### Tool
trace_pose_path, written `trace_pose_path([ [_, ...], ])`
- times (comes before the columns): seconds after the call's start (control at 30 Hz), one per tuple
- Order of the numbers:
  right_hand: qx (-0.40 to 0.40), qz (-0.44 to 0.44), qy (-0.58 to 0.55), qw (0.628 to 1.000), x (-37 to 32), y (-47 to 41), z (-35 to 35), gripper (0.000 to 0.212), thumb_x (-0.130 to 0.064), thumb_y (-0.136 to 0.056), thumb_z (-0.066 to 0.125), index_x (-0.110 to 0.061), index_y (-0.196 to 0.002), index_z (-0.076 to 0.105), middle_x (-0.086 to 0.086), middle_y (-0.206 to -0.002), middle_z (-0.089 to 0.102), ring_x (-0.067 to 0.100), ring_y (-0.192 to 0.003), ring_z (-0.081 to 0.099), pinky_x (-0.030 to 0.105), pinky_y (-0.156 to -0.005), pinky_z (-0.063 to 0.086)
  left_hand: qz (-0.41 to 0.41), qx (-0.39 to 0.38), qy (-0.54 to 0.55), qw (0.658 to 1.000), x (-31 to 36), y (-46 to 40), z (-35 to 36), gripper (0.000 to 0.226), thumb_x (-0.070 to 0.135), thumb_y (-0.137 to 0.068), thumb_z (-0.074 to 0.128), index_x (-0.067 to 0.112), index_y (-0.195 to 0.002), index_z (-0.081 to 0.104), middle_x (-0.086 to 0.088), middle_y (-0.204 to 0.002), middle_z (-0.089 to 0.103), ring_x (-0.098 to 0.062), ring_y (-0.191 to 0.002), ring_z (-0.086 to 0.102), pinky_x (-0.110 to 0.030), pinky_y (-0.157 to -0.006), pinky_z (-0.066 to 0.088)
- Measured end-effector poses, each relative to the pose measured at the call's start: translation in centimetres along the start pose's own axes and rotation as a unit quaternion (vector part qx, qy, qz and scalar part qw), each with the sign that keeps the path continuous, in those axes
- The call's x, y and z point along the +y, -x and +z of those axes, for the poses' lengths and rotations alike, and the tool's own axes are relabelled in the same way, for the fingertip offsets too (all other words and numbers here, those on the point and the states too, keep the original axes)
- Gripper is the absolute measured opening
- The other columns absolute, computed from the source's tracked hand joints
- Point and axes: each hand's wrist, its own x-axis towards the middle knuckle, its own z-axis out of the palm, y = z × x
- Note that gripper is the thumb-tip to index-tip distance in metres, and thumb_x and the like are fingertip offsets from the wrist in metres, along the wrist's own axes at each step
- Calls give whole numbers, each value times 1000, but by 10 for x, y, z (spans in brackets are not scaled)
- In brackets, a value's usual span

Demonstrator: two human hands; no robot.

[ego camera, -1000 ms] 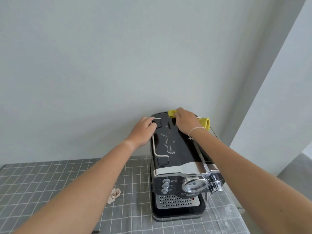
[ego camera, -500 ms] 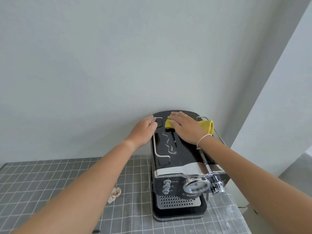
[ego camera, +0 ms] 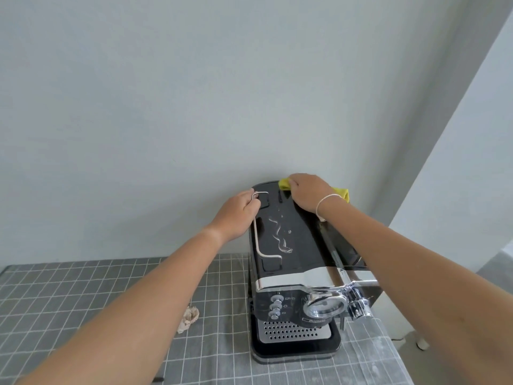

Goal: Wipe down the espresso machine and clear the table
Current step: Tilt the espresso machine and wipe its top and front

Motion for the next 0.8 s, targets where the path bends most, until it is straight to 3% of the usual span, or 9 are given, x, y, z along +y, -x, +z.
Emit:
trace_pose_path([
  [0.1,25,58,64,996,3,-6,-3,30,-10,-93,28,-4,-107,53,16,-115,60,32,-108,50,35,-98,31,-4,-2,4,1000,0,1,0,45,21,-94,31,5,-134,43,-5,-151,31,-15,-140,25,-18,-105,15],
  [0.17,29,20,56,998,7,-6,0,32,-12,-94,27,-5,-109,54,14,-117,60,32,-111,50,34,-100,28,-2,6,6,1000,0,1,1,42,21,-94,32,3,-129,47,-6,-150,33,-15,-139,27,-17,-103,17],
  [0.27,26,-56,-1,998,18,-1,4,38,-19,-97,25,-16,-119,56,7,-125,60,28,-119,48,33,-114,11,5,9,-5,1000,-1,-1,1,41,20,-94,32,3,-127,50,-6,-150,33,-15,-139,27,-16,-101,17],
  [0.33,31,-37,40,998,26,-3,-1,38,-18,-96,25,-16,-117,57,6,-122,62,26,-114,51,34,-116,8,4,3,-11,1000,-1,-2,1,41,21,-94,32,2,-126,50,-6,-150,33,-15,-139,26,-16,-101,16],
  [0.43,30,19,67,997,23,-10,-5,32,-13,-92,27,-10,-100,57,9,-107,64,27,-109,54,36,-116,9,1,4,-6,1000,-1,-1,1,39,21,-94,31,2,-122,52,-5,-150,32,-14,-139,26,-16,-101,16],
  [0.53,11,-14,10,1000,3,-8,1,33,-15,-94,28,-9,-106,58,12,-114,62,31,-113,50,38,-111,22,-4,9,7,1000,-1,0,2,33,22,-94,31,10,-115,54,-3,-150,33,-13,-138,26,-18,-102,18],
  [0.63,-10,-63,-39,997,-6,-2,6,37,-24,-96,29,-16,-119,57,10,-125,59,31,-116,48,39,-100,37,-5,4,-5,1000,-1,-1,1,42,23,-94,31,7,-128,48,-4,-150,33,-15,-139,26,-22,-108,18],
  [0.8,-4,37,4,999,3,-11,-3,38,-25,-96,24,-12,-107,58,11,-113,62,28,-96,53,33,-79,41,-6,1,4,1000,-1,-1,2,47,24,-95,30,9,-138,39,-3,-152,29,-13,-140,23,-17,-104,13],
])
